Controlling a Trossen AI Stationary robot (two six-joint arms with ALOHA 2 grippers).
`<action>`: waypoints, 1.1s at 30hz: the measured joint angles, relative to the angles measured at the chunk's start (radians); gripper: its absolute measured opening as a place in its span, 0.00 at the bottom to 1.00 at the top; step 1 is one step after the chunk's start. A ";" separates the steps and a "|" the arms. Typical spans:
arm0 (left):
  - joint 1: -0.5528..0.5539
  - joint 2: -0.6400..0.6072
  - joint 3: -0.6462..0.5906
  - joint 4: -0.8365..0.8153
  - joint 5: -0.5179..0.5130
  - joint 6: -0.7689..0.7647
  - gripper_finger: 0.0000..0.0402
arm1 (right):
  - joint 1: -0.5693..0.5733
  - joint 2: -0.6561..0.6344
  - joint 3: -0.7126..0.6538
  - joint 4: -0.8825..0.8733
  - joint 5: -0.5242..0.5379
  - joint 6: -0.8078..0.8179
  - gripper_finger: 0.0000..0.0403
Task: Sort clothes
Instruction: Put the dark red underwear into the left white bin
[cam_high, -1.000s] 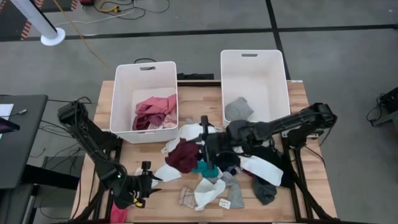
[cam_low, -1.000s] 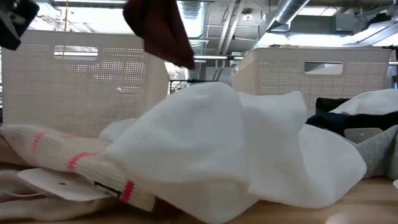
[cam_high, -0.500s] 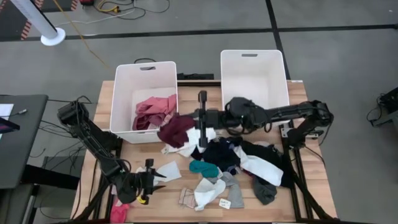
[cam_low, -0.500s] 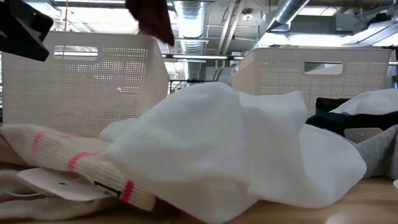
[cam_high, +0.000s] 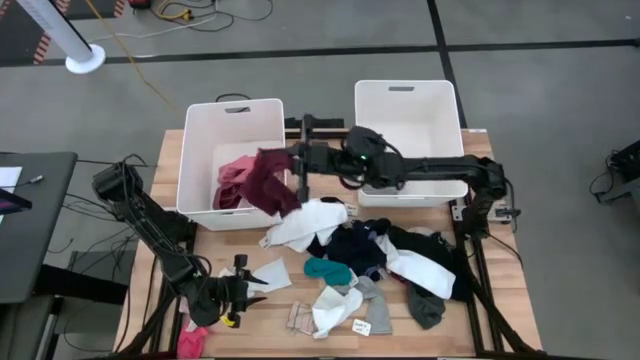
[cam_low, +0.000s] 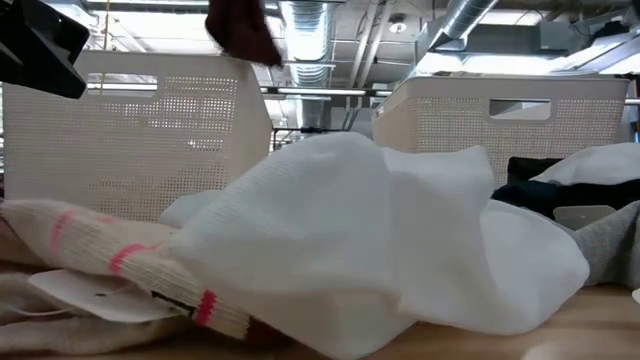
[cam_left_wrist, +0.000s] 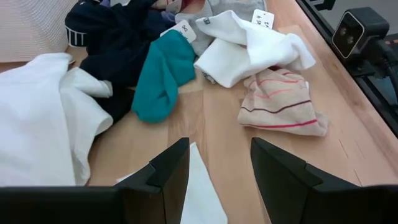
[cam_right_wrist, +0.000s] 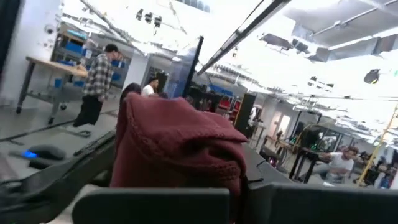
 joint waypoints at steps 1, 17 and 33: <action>0.000 0.000 0.000 0.000 0.000 -0.001 0.41 | -0.008 0.023 0.029 0.006 -0.003 0.000 0.01; 0.000 0.000 0.000 -0.001 0.004 -0.018 0.41 | -0.129 0.253 0.251 -0.202 -0.112 0.169 0.01; 0.005 0.000 0.000 -0.001 0.003 -0.014 0.41 | -0.221 0.307 0.251 -0.190 -0.127 0.256 0.01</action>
